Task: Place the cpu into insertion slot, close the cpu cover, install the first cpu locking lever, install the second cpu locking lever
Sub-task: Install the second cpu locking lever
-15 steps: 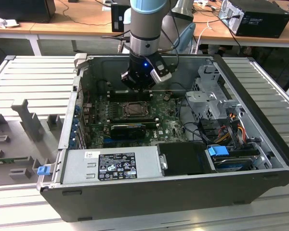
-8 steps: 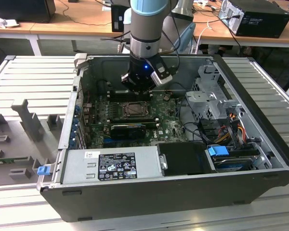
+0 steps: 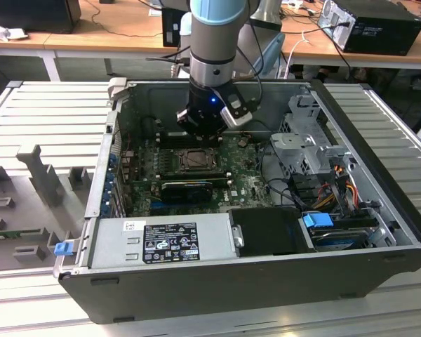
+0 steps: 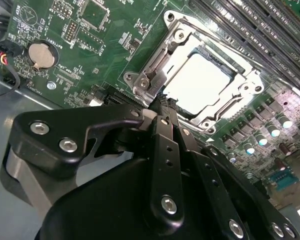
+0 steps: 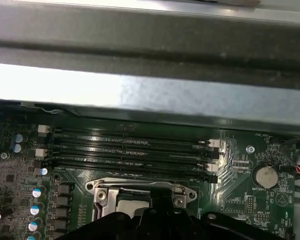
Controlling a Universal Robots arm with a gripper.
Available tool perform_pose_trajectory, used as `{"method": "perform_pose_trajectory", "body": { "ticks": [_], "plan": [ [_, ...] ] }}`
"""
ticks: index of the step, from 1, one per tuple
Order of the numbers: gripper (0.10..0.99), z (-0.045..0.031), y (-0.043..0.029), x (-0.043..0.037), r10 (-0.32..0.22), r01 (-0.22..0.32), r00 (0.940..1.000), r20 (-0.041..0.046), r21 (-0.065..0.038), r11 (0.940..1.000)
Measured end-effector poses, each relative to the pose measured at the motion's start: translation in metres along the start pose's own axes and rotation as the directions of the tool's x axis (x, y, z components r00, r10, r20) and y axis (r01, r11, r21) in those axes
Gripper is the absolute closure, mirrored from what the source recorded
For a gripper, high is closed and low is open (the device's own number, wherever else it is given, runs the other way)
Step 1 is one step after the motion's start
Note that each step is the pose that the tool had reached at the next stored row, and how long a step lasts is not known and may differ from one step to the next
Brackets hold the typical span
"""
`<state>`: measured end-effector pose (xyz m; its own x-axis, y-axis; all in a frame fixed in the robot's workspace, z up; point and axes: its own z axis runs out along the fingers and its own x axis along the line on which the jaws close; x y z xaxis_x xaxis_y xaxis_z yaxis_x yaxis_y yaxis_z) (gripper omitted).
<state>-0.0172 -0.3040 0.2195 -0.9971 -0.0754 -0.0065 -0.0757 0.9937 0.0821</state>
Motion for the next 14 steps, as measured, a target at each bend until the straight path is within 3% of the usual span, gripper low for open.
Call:
{"method": "perform_pose_trajectory", "body": {
  "ticks": [8, 14],
  "plan": [
    [0.980, -0.0022, -0.0016, 0.0001, 0.000, 0.000, 1.0000, -0.0002, 0.001, 1.0000],
    [0.980, -0.0111, -0.0009, 0.0001, 0.000, 0.000, 1.0000, -0.0001, 0.003, 1.0000]
  ]
}}
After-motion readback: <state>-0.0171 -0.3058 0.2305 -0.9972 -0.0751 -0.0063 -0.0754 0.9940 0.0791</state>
